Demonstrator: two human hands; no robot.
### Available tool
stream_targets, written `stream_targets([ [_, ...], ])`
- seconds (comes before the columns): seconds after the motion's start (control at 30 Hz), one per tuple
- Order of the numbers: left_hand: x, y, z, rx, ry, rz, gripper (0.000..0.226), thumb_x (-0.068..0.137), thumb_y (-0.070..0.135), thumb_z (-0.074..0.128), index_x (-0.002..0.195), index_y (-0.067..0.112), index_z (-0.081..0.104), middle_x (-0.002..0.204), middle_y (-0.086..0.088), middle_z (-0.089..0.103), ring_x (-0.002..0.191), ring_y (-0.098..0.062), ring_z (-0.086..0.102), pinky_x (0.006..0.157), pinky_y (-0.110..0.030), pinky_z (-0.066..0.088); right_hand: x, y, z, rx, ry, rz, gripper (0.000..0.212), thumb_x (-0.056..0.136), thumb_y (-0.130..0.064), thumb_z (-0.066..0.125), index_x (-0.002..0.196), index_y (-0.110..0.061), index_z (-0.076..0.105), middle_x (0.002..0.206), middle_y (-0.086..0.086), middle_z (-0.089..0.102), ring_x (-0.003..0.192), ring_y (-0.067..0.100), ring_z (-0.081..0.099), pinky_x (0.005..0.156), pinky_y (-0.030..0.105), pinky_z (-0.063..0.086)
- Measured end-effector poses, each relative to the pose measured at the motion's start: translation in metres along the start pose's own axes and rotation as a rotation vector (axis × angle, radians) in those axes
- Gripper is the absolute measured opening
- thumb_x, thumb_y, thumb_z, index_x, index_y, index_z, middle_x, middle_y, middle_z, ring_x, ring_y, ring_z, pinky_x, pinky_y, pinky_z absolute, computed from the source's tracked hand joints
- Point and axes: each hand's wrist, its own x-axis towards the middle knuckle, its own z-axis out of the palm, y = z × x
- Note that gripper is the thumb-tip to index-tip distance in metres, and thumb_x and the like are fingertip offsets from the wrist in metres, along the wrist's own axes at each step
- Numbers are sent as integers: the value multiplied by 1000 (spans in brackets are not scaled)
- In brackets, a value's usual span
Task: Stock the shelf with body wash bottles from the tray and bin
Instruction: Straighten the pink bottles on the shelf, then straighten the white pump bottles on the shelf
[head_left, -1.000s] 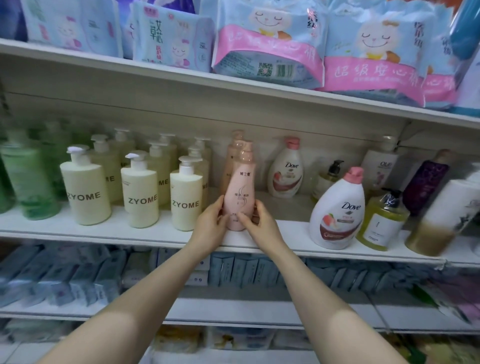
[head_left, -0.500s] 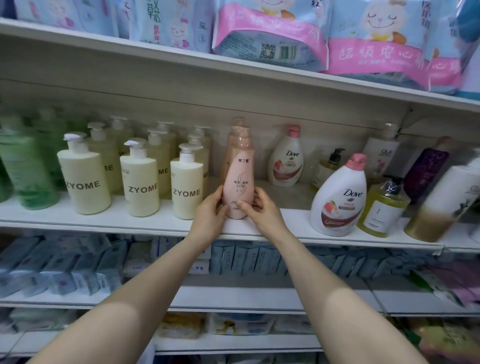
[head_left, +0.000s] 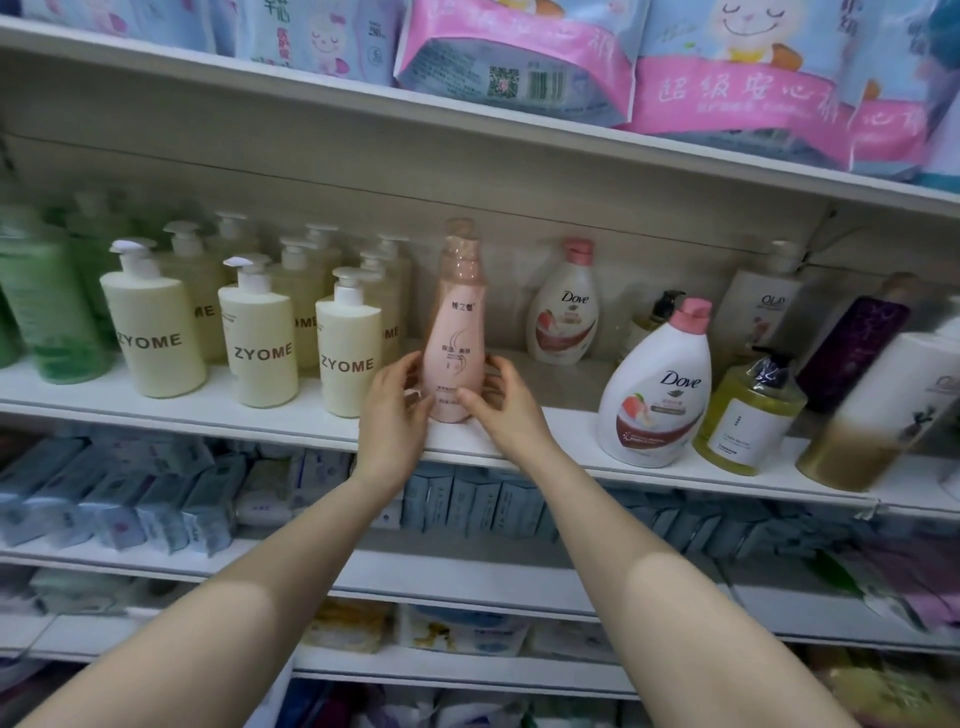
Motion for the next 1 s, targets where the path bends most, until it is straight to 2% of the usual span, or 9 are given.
stream_targets([
  [0.13, -20, 31, 11, 68, 115, 112, 42, 90, 8, 62, 129, 18, 51, 128, -1, 44, 106, -9, 55, 94, -24, 50, -9, -16, -23, -127, 13, -123, 59, 93, -18, 68, 146, -22, 42, 138, -4, 57, 121, 7, 57, 103, 27, 48],
  [0.23, -18, 64, 29, 18, 63, 190, 40, 90, 6, 61, 127, 18, 51, 126, -1, 45, 104, -11, 57, 93, -27, 52, -12, -37, -49, -168, 53, -241, 53, 94, -9, 64, 143, -19, 47, 134, -10, 56, 116, 2, 55, 101, 19, 47],
  [0.33, -6, 95, 51, 1, 14, 258, 45, 90, 9, 63, 133, 14, 50, 125, 1, 48, 108, -12, 57, 96, -31, 51, -15, -53, -84, -233, 166, -376, 48, 93, -8, 63, 138, -18, 52, 134, -3, 60, 120, 10, 57, 103, 29, 49],
  [0.47, 13, 131, 83, -26, -77, 274, 52, 90, 20, 65, 138, 18, 47, 129, 0, 51, 111, -10, 57, 97, -29, 50, -22, -62, -137, -369, 272, -441, 45, 96, -12, 59, 139, -24, 51, 140, -6, 55, 129, 8, 49, 108, 31, 44],
  [0.57, 22, 154, 107, -40, -140, 290, 52, 90, 16, 64, 139, 15, 46, 131, -3, 51, 114, -10, 56, 94, -15, 48, -28, -58, -164, -460, 297, -459, 46, 97, -12, 58, 141, -23, 50, 144, -5, 51, 133, 9, 44, 111, 22, 35],
  [0.67, 25, 171, 126, -16, -179, 289, 50, 87, 9, 59, 136, 9, 47, 127, -6, 56, 113, -13, 56, 94, -24, 49, -32, -52, -170, -524, 280, -497, 49, 95, -4, 58, 141, -19, 52, 146, -2, 50, 137, 9, 40, 108, 3, 20],
  [0.83, 20, 173, 150, 32, -292, 181, 54, 91, 21, 55, 136, 0, 36, 117, -6, 56, 104, -10, 53, 82, -17, 38, -30, -49, -173, -509, 263, -577, 49, 91, 6, 50, 136, -12, 58, 142, 6, 54, 137, 17, 44, 117, 33, 33],
  [0.93, 15, 165, 162, 131, -362, 237, 75, 82, 53, 25, 130, -1, 47, 122, -15, 58, 116, -22, 55, 89, -21, 36, -30, -46, -174, -456, 232, -592, 50, 91, 6, 50, 136, -14, 58, 142, 4, 55, 137, 17, 46, 115, 36, 37],
  [1.0, 12, 162, 166, 123, -380, 214, 61, 85, 45, 34, 121, 1, 56, 107, -8, 63, 108, -23, 59, 80, -21, 41, -31, -48, -176, -397, 222, -589, 51, 91, 6, 51, 137, -15, 57, 141, 1, 56, 133, 13, 48, 112, 27, 40],
])
